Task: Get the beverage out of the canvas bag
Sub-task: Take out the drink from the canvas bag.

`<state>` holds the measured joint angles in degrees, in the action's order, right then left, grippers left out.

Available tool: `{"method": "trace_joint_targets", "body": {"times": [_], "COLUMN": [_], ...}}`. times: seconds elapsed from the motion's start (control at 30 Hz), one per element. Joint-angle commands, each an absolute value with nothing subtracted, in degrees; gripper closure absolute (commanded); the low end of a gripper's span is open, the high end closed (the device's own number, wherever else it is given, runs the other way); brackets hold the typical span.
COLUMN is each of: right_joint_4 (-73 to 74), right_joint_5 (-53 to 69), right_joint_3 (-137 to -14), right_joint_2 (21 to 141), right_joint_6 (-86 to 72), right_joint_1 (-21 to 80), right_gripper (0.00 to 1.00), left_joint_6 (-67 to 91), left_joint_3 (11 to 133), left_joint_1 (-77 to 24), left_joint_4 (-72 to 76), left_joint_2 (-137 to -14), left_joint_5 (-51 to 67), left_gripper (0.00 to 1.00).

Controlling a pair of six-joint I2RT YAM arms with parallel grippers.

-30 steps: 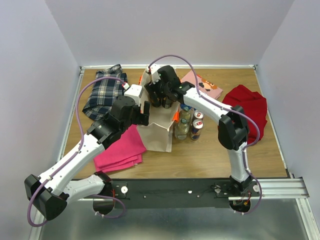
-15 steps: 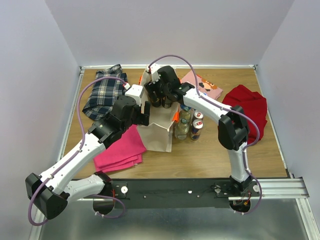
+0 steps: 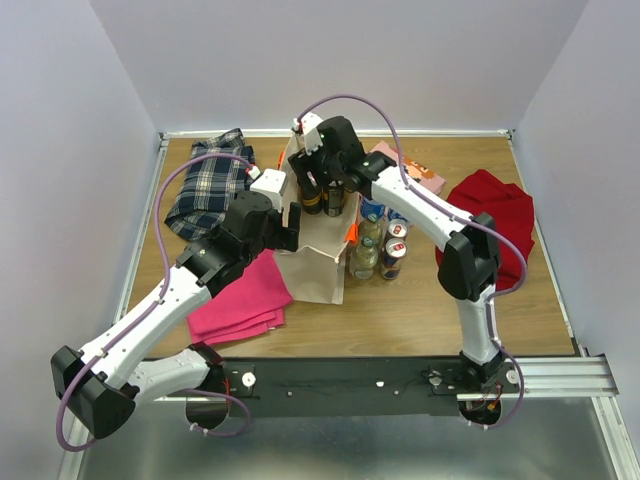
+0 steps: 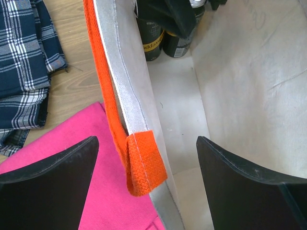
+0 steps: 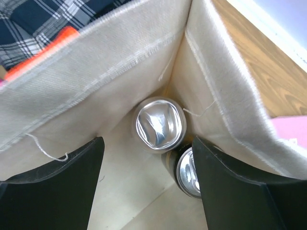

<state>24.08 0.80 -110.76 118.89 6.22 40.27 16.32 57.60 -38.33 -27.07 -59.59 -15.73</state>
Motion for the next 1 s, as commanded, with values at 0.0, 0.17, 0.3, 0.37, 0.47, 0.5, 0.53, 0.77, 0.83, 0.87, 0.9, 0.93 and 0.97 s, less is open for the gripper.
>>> {"method": "trace_joint_targets", "body": {"times": [0.0,0.17,0.3,0.37,0.47,0.5,0.53,0.77,0.83,0.87,0.9,0.93,0.97], "right_joint_4": [29.6,33.7,37.1,37.1,36.9,37.2,37.5,36.6,38.1,38.7,39.3,39.3,39.2], "right_joint_5": [3.9,6.5,8.0,8.2,7.4,7.1,6.3,4.2,3.6,3.3,2.7,1.8,1.1], "right_joint_3": [-117.5,-123.6,-126.6,-126.2,-125.9,-126.1,-126.5,-128.0,-130.9,-131.6,-132.1,-132.4,-132.4], "right_joint_2": [121.2,124.7,127.5,128.0,128.3,128.6,128.8,130.2,132.2,132.7,133.2,133.9,134.0], "right_joint_6": [8.3,9.8,9.8,9.9,10.1,10.3,10.5,11.7,12.0,12.1,12.1,12.2,12.1], "right_joint_1": [40.2,40.2,40.2,40.2,40.2,40.2,40.2,40.2,40.2,40.2,40.2,40.2,40.2], "right_gripper": [0.18,0.17,0.17,0.17,0.17,0.17,0.17,0.16,0.16,0.16,0.16,0.16,0.16], "left_joint_6": [16.1,16.1,16.0,15.8,15.5,15.5,15.5,14.9,15.0,15.0,15.0,15.1,15.0], "left_joint_3": [58.2,58.1,58.4,58.5,58.5,58.3,58.1,58.3,58.5,58.6,58.8,58.8,58.8], "left_joint_1": [-38.1,-38.1,-38.1,-38.1,-38.1,-38.1,-38.1,-38.1,-38.1,-38.1,-38.1,-38.1,-38.1], "left_joint_4": [-26.3,-26.4,-26.5,-26.6,-26.6,-26.5,-26.5,-26.8,-26.9,-26.9,-26.7,-26.7,-26.7], "left_joint_2": [-59.4,-59.2,-59.3,-59.3,-59.2,-58.9,-58.7,-59.0,-59.1,-59.2,-59.4,-59.4,-59.4], "left_joint_5": [-15.4,-15.7,-15.8,-15.8,-16.0,-16.2,-16.1,-16.2,-16.3,-16.3,-16.2,-16.2,-16.1], "left_gripper": [0.07,0.08,0.08,0.08,0.08,0.07,0.07,0.07,0.07,0.07,0.07,0.07,0.07]}}
